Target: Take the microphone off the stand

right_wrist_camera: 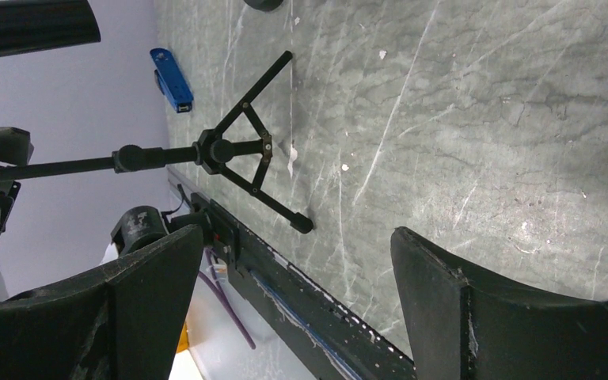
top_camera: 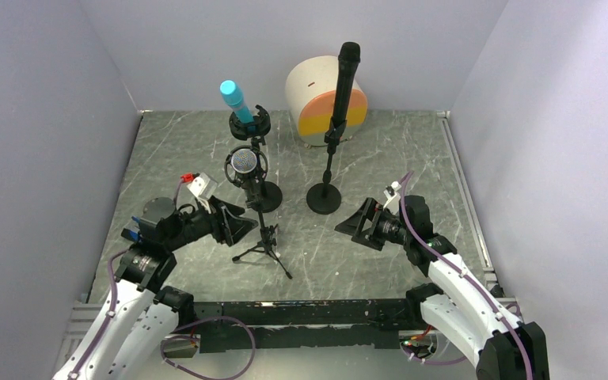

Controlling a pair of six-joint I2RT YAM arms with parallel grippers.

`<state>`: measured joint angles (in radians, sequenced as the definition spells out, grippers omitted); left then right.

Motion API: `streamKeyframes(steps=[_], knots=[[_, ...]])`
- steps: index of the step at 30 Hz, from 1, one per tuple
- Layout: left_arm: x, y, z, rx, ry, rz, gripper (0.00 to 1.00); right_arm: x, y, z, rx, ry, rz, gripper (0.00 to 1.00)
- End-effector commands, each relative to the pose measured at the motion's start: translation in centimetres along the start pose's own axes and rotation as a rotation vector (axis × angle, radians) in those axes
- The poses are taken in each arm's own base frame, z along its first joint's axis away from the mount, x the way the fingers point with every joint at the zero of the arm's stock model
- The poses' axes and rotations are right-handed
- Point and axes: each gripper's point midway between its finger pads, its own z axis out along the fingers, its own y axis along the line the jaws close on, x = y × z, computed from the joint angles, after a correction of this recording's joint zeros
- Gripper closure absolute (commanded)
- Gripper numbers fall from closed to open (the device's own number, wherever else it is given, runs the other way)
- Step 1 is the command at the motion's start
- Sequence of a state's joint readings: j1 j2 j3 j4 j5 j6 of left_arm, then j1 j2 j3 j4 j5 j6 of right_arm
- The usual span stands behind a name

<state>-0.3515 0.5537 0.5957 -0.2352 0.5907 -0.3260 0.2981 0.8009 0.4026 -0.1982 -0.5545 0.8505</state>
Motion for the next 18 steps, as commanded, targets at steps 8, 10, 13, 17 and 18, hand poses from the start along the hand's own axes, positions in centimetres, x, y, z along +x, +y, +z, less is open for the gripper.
streamKeyframes(steps=[8, 10, 13, 17, 18], knots=[[-1.4, -1.5, 1.7, 0.095, -0.101, 0.11, 0.39, -0.3, -0.1, 0.4, -0.016, -0.032, 0.012, 0.12], [-1.5, -1.6, 2.1, 0.099, -0.113, 0.126, 0.41, -0.3, -0.2, 0.5, -0.014, -0.03, 0.015, 0.12], [-1.7, -1.7, 2.5, 0.105, -0.137, 0.149, 0.45, -0.3, -0.2, 0.5, -0.012, -0.029, 0.015, 0.12], [-1.7, -2.1, 3.3, 0.135, -0.165, 0.17, 0.51, -0.2, -0.4, 0.5, -0.006, -0.029, 0.02, 0.12], [-1.7, -2.1, 3.4, 0.138, -0.166, 0.176, 0.53, -0.2, -0.4, 0.5, -0.005, -0.029, 0.019, 0.13]])
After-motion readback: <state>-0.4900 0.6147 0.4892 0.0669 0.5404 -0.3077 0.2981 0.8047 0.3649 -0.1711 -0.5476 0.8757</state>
